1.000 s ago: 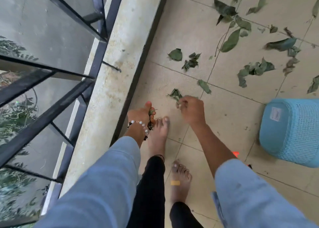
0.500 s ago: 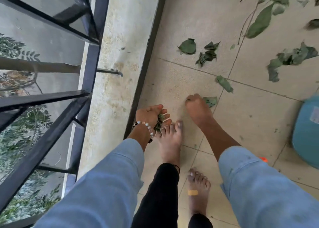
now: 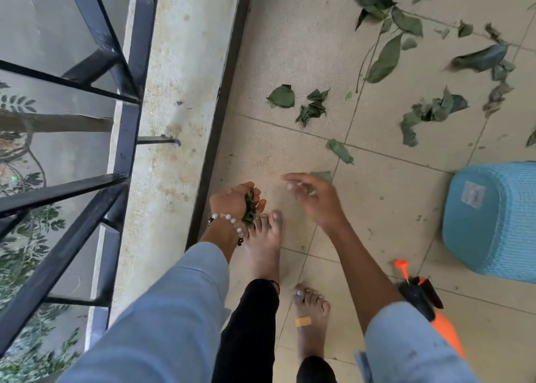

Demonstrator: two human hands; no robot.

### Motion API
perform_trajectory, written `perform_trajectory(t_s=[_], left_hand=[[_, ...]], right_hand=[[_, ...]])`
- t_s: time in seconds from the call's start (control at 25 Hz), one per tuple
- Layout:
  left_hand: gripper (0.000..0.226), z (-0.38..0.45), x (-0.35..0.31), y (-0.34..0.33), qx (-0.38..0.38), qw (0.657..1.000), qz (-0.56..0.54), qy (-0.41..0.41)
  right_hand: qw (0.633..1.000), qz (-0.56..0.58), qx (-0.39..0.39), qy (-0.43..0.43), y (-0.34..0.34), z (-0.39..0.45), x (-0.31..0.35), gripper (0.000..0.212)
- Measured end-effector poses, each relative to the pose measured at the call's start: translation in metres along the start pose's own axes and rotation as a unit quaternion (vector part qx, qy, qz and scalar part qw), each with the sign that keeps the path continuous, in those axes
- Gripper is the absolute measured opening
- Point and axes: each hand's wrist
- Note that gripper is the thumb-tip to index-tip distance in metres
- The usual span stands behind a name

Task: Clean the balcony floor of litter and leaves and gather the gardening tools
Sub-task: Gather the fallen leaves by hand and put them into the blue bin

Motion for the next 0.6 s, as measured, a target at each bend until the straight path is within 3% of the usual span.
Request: perform_trajectory(t_s=[0.04, 0.08, 0.2, 0.28, 0.32, 0.4, 0.48, 0.52, 0.6], left_hand=[[0.009, 0.003, -0.002, 0.001, 0.007, 1.000, -0.006, 0.012], [0.010, 0.004, -0.003, 0.002, 0.013, 1.000, -0.005, 0.015], [0.014, 0.016, 0.002, 0.001, 0.026, 0.999, 0.038, -0.008], [0.020, 0.020, 0.005, 0.000, 0.044, 0.996, 0.072, -0.031], [0.025, 0.021, 0.005, -0.002, 0.048, 0.993, 0.095, -0.049], [0.033, 0.021, 0.005, -0.004, 0.031, 0.989, 0.124, -0.080], [0.039, 0.010, 0.001, -0.010, 0.021, 0.988, 0.126, -0.083], [0.041, 0.000, -0.002, -0.014, 0.023, 0.990, 0.112, -0.077], [0.046, -0.019, -0.011, -0.027, 0.031, 0.994, 0.076, -0.070]], right_hand=[[0.995, -0.064, -0.077, -0.017, 0.004, 0.011, -0.012, 0.025], [0.979, -0.176, -0.097, -0.024, 0.004, 0.019, -0.023, 0.033], [0.882, -0.469, 0.024, 0.017, -0.020, 0.028, -0.048, 0.043], [0.866, -0.495, 0.015, 0.064, -0.030, 0.032, -0.056, 0.034], [0.878, -0.472, -0.002, 0.079, -0.029, 0.035, -0.058, 0.032], [0.935, -0.346, -0.057, 0.045, -0.020, 0.047, -0.057, 0.030], [0.989, -0.046, -0.114, -0.087, -0.006, 0.048, -0.034, 0.025], [0.977, 0.124, -0.108, -0.135, -0.001, 0.042, -0.014, 0.027], [0.947, 0.278, -0.062, -0.146, -0.005, 0.024, 0.022, 0.028]])
Point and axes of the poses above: each hand's wrist, its own z-axis towards the middle knuckle, its own y-axis out of the back of the hand, x = y × z, and after that the axes turned 8 degrees about -x, right-handed
